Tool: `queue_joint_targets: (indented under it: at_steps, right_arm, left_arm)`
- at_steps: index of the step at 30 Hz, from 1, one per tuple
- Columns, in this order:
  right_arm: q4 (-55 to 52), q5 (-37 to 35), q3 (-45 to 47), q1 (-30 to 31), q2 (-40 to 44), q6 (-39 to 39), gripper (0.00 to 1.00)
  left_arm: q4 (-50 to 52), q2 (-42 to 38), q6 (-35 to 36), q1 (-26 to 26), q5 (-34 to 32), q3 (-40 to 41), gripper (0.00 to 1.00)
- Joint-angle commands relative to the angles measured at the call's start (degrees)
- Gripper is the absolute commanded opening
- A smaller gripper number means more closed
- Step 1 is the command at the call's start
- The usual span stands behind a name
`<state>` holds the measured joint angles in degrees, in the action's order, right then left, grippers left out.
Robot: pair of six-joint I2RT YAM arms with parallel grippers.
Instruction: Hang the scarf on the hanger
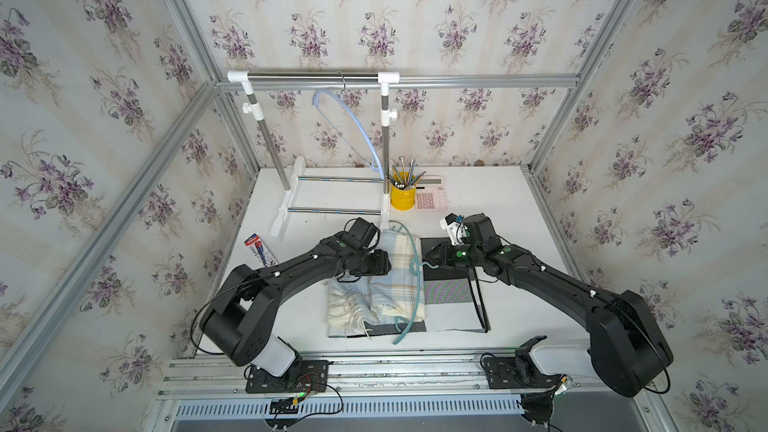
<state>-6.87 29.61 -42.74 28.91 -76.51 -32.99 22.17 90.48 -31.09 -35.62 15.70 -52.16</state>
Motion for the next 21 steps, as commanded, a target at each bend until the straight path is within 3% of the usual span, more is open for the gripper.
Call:
queue_joint_targets:
  at_steps: [1, 6, 12, 17, 19, 21]
  right_arm:
    - [0.37, 0.78, -0.26, 0.10, 0.05, 0.65, 0.14]
    - [0.36, 0.56, 0.02, 0.10, -0.03, 0.82, 0.10]
    - [0.65, 0.73, 0.12, 0.10, -0.30, 0.61, 0.02]
    - [0.94, 0.72, -0.29, 0.10, 0.02, 0.11, 0.00]
    - [1.03, 0.96, -0.48, 0.10, 0.23, -0.30, 0.00]
    - [1.28, 2.11, -0.81, 0.10, 0.39, -1.02, 0.00]
  left_arm:
    - [-1.49, 2.14, 1.64, 0.36, 2.17, 0.14, 0.63]
    - [-3.62, 4.14, 1.49, 0.37, 4.40, 0.50, 0.52]
    - [-2.23, 0.15, 1.60, 0.37, 4.21, 0.75, 0.13]
    - [-0.57, -3.98, 1.54, 0.37, 4.16, 1.17, 0.12]
    - [0.17, -5.13, 1.64, 0.37, 4.45, 1.20, 0.02]
    - [1.40, -6.72, 1.54, 0.37, 4.51, 1.12, 0.00]
